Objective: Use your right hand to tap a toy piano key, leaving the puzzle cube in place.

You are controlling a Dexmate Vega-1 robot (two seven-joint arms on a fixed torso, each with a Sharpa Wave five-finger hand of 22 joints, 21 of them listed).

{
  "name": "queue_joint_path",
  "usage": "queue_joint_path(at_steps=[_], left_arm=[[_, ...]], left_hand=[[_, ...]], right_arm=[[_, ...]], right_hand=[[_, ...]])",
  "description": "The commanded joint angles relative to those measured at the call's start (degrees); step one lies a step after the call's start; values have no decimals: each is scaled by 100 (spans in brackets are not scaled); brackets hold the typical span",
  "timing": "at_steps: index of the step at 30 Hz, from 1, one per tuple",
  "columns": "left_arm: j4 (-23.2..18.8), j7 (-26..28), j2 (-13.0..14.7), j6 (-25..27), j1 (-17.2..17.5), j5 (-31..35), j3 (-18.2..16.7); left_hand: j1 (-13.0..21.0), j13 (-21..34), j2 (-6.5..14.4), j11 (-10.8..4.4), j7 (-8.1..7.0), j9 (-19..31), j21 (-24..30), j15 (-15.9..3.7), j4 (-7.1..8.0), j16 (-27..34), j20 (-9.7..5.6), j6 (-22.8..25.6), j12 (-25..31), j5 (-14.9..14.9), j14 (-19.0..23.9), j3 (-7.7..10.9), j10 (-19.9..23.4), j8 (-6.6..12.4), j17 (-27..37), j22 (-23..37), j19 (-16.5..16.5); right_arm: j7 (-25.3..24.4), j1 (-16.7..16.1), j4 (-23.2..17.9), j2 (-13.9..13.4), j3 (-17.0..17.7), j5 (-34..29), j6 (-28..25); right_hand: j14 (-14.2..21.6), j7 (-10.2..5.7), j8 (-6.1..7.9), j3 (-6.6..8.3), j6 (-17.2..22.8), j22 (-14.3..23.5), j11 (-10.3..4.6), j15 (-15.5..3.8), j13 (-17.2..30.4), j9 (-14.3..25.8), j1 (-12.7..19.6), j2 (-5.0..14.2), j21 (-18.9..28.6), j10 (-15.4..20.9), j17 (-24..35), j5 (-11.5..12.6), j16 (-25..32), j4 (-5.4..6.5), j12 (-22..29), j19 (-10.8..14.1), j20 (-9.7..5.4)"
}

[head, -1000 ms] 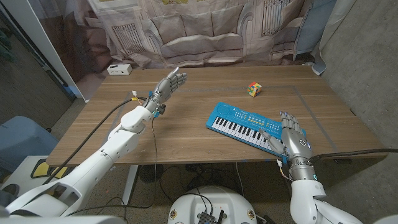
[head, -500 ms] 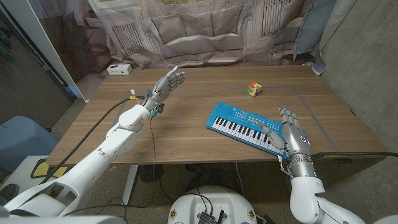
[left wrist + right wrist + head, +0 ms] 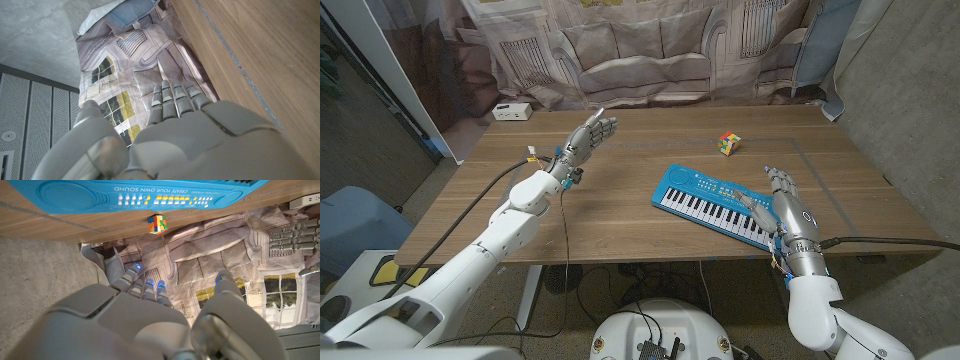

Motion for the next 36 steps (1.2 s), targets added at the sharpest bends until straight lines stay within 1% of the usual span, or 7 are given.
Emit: queue_joint_path(at_steps=[1,5,19,29,31,32,36], left_arm=[[12,63,-46,-24,72,-28,-40],[-37,133,-57,-21,119,-18,-46],[-488,581,18,75,416,110,-126],[-738,938,-11,161,586,263,-121],[-748,996,-47,157,611,260,-124],[-758,1028,-56,161,625,267,-127],[-831,1159,-71,162,696,304,-151]], left_hand=[[-11,16,35,5,2,11,7,-3,-36,-2,-31,32,-11,-13,37,9,-2,-6,25,20,32],[-10,16,35,5,-8,11,7,-1,-39,-3,-37,31,-14,-14,38,9,-8,-7,25,20,33],[-11,16,34,5,-12,11,6,-1,-46,-4,-44,18,-15,-16,41,9,-6,-15,25,20,34],[-13,16,33,10,-10,11,7,-8,-50,-5,-42,17,-13,-17,41,9,-1,-15,26,20,36],[-14,16,32,-8,-4,11,9,-10,-51,-3,-43,37,-9,-17,46,8,11,-8,26,20,42],[-14,16,31,20,-6,11,6,-13,-52,-2,-40,37,-3,-17,48,8,27,-9,25,20,35],[-15,17,29,22,-8,11,15,4,-56,0,-54,66,5,-18,58,7,48,1,25,20,61]], right_arm=[[484,143,220,183,320,222,848],[694,268,343,197,446,379,1101],[1214,650,906,255,732,823,2105],[1621,898,1239,192,916,1073,2557],[1718,960,1305,169,936,1123,2630],[1756,993,1340,167,941,1149,2671],[1880,1141,1498,175,936,1239,2859]], right_hand=[[71,32,30,-22,84,8,14,3,19,2,-2,-60,-14,97,11,-11,26,8,41,92,-119],[49,-4,4,-30,61,8,-1,-6,20,1,-10,-67,-38,66,14,-10,6,15,16,76,-109],[46,10,-8,-49,112,10,18,-3,24,1,-33,-75,-77,96,19,-10,-16,33,3,62,-93],[66,-1,-9,-59,161,11,25,1,26,0,-46,-81,-93,128,22,-10,-21,42,1,72,-88],[67,-7,-10,-63,171,11,33,3,27,0,-51,-82,-97,136,23,-11,-23,45,1,72,-86],[70,-3,-11,-64,173,11,35,4,27,0,-52,-82,-99,140,23,-11,-23,46,1,72,-86],[84,2,-12,-69,197,11,40,5,28,-1,-60,-82,-105,157,25,-11,-24,52,0,80,-85]])
